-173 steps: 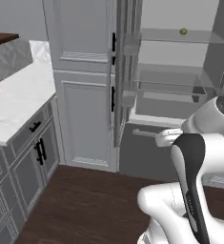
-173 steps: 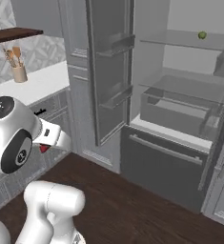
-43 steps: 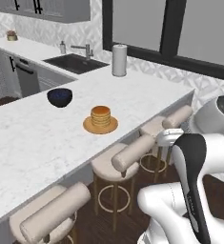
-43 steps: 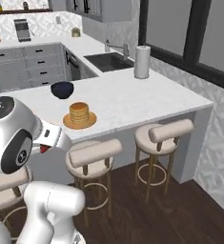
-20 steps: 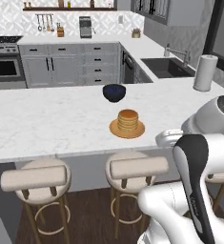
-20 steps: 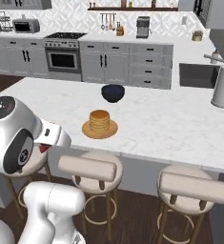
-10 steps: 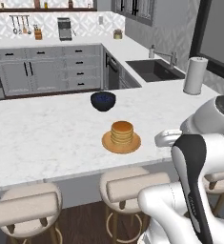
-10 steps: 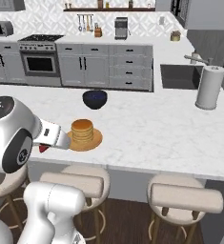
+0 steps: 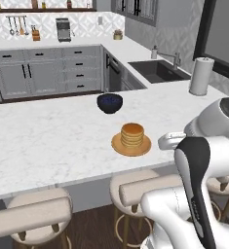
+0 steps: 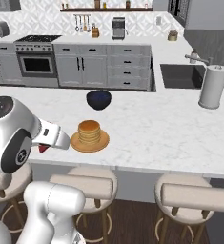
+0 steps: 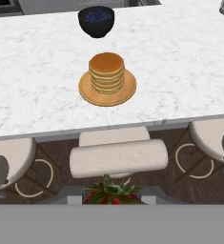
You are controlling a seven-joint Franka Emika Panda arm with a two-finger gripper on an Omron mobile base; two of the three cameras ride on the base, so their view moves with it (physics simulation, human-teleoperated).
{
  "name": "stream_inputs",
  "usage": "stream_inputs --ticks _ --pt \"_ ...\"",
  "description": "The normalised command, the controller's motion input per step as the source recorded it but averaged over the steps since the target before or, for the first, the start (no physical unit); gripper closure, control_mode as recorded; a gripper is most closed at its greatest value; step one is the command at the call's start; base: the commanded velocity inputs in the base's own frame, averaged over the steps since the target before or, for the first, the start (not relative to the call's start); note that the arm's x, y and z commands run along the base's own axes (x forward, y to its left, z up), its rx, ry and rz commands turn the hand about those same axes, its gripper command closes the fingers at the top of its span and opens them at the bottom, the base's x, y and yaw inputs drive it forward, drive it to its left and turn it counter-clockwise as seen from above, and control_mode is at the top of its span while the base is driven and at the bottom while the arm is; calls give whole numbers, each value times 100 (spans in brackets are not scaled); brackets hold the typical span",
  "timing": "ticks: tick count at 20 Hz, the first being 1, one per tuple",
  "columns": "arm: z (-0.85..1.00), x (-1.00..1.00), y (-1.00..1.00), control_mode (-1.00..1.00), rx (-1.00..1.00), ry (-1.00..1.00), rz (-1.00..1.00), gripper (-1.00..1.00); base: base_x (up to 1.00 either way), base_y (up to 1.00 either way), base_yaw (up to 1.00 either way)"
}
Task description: Take the strawberry from the fridge and place it on top of the pancake, located on the dining counter.
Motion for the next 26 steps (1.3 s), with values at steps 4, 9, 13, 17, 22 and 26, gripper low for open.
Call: stream_inputs --ticks 4,9,13,17,22,26 --pt "0 0 0 100 0 0 0 100 27 4 0" --pt "0 0 0 100 0 0 0 100 11 0 1" --pt "0 39 5 -100 0 0 0 100 0 0 0" --pt "0 83 11 -100 0 0 0 100 0 0 0" --pt "0 100 2 -100 0 5 0 100 0 0 0" --pt "0 100 1 -100 0 11 0 100 0 0 0"
